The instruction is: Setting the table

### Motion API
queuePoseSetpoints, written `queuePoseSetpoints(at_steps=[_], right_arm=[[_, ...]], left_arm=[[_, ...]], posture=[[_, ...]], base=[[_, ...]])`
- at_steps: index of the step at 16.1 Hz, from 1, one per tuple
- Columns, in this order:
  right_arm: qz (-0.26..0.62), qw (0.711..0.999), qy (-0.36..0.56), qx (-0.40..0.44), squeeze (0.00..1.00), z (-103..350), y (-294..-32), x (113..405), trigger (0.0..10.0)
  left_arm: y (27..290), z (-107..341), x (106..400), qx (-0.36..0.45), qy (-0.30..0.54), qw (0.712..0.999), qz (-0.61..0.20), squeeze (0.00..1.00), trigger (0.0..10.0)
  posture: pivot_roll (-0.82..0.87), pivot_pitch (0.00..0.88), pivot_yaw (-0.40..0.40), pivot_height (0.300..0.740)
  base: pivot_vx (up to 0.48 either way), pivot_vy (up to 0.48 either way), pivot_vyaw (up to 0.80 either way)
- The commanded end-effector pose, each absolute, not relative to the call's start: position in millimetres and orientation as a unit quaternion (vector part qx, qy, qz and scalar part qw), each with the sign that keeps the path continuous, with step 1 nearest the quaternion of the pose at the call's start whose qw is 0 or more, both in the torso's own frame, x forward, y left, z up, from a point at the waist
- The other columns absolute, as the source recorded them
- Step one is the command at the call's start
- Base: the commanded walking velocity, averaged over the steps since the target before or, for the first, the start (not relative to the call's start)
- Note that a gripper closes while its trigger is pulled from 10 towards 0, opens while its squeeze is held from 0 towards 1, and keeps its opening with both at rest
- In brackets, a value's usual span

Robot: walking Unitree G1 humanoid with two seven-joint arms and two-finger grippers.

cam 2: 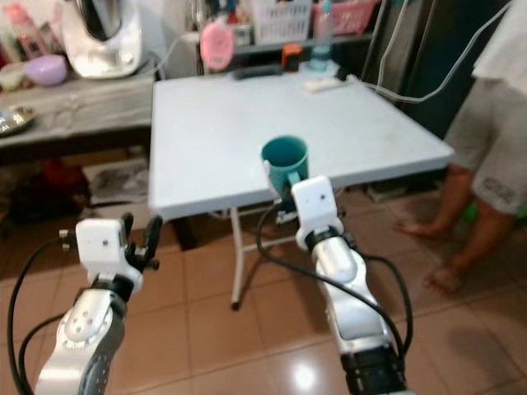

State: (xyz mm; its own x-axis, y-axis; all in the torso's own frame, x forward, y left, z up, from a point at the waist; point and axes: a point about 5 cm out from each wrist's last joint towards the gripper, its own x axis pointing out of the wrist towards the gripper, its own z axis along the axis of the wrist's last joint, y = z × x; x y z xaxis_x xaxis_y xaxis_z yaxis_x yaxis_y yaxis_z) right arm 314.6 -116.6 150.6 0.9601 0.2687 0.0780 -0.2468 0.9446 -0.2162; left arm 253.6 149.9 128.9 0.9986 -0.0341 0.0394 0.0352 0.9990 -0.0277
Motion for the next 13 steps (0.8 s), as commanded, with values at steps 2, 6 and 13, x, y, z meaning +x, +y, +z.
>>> queuePoseSetpoints(at_steps=[2, 6, 13], right_arm=[[0.140, 0.979, -0.080, -0.127, 0.00, 159.1, -106.8, 315.0, 10.0], [0.139, 0.979, -0.084, -0.123, 0.00, 159.8, -107.9, 315.8, 10.0], [0.137, 0.980, -0.082, -0.121, 0.00, 157.4, -108.0, 315.5, 10.0]], left_arm=[[158.4, 128.0, 253.0, -0.003, -0.016, 1.000, 0.000, 0.00, 10.0], [156.8, 128.2, 255.3, -0.002, -0.016, 1.000, -0.003, 0.00, 10.0], [154.6, 126.7, 256.2, 0.000, -0.013, 1.000, -0.007, 0.00, 10.0]], posture=[[-0.10, 0.020, 0.027, 0.740], [-0.11, 0.018, 0.033, 0.740], [-0.11, 0.021, 0.034, 0.740]], base=[[0.000, 0.480, 0.00], [0.000, 0.480, 0.60], [0.000, 0.480, 0.55]])
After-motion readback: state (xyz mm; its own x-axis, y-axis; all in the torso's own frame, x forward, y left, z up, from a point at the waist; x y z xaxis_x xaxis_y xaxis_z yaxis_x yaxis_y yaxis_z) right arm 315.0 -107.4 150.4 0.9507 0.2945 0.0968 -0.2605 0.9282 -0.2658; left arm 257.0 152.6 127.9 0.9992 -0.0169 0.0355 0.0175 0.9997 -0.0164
